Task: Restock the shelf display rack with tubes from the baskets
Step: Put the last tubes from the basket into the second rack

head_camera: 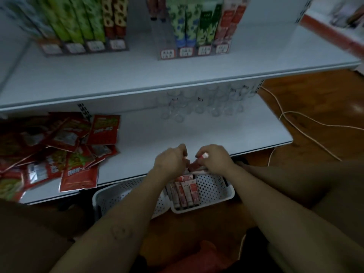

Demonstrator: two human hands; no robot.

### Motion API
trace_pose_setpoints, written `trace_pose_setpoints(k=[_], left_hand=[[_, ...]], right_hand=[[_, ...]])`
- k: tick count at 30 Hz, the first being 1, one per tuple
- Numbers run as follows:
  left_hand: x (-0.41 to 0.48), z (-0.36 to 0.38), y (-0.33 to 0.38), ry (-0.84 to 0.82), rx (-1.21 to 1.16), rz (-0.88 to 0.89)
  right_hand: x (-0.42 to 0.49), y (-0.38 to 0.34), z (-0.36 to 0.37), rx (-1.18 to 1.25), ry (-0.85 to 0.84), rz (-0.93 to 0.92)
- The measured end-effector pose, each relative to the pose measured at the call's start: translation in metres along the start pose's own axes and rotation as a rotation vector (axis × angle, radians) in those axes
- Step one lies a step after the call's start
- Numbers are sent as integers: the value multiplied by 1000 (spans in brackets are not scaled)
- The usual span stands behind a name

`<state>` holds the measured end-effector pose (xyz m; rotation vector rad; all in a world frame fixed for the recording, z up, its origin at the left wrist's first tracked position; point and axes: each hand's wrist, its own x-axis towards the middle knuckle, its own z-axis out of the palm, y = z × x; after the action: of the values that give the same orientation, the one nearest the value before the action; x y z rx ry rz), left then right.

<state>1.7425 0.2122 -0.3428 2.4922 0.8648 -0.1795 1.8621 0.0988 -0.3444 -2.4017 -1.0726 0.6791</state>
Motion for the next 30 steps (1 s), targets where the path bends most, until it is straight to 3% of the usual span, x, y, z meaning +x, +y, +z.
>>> trace_pose_setpoints(k=[6,17,30], left_hand=[[-4,-69,18,147,-132,44],[-41,-207,50,493,-131,207],[-40,-298,53,697,-301,314]], right_hand=[[-8,-42,-52,73,118,-142],[-27,-145,-146,108,389,-397],[0,-223,-219,155,462,-573]])
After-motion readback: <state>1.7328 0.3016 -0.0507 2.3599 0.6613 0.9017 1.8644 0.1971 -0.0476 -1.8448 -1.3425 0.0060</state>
